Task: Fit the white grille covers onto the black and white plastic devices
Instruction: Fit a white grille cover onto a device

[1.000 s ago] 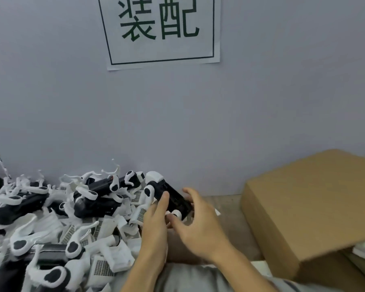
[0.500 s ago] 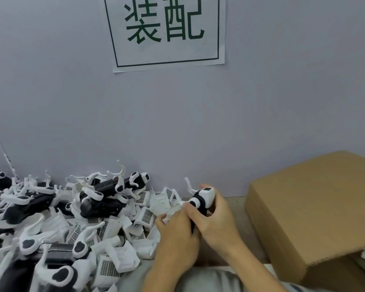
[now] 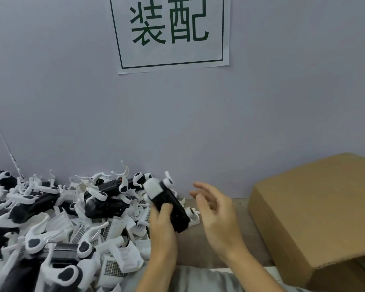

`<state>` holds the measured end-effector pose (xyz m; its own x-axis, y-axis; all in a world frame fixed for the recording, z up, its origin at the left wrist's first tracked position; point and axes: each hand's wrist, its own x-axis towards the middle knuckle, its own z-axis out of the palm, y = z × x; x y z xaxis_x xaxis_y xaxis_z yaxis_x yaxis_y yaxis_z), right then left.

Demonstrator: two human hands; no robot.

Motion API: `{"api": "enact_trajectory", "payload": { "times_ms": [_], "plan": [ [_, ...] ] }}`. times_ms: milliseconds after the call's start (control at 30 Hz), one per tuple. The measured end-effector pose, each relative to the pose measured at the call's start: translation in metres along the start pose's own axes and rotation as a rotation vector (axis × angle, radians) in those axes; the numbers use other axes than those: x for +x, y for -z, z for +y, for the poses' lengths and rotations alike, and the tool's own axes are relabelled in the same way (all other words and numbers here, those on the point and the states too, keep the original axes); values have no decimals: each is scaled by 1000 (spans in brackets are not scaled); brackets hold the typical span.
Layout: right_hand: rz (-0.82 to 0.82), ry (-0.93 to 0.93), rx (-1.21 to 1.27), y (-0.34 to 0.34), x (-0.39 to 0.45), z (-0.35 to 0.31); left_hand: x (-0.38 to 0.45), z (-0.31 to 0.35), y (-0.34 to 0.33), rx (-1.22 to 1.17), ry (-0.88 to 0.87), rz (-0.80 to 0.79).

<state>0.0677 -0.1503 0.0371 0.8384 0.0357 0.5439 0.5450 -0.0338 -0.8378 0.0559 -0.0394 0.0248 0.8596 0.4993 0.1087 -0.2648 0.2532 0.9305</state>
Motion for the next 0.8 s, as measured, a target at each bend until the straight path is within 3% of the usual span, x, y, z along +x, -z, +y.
{"api": "enact_trajectory", "payload": {
  "times_ms": [67, 133, 233, 300, 400, 600, 800],
  "plan": [
    [104, -54, -171, 1, 1, 5, 6, 5, 6, -112, 98, 63],
    [67, -253, -175, 3, 4, 10, 11, 8, 9, -127, 160, 153],
    [-191, -663, -12, 6, 0, 12, 8, 15, 9, -321, 213, 131],
    [-391, -796, 156, 5, -4, 10, 3, 20, 7, -473, 244, 38],
    [-521, -720, 332, 0, -7, 9, 1, 22, 8, -503, 255, -35],
    [-340, -588, 240, -6, -7, 9, -6, 20, 6, -402, 294, -83],
    [-360, -615, 325, -7, -8, 7, -4, 11, 3, -338, 319, -110]
  ]
}}
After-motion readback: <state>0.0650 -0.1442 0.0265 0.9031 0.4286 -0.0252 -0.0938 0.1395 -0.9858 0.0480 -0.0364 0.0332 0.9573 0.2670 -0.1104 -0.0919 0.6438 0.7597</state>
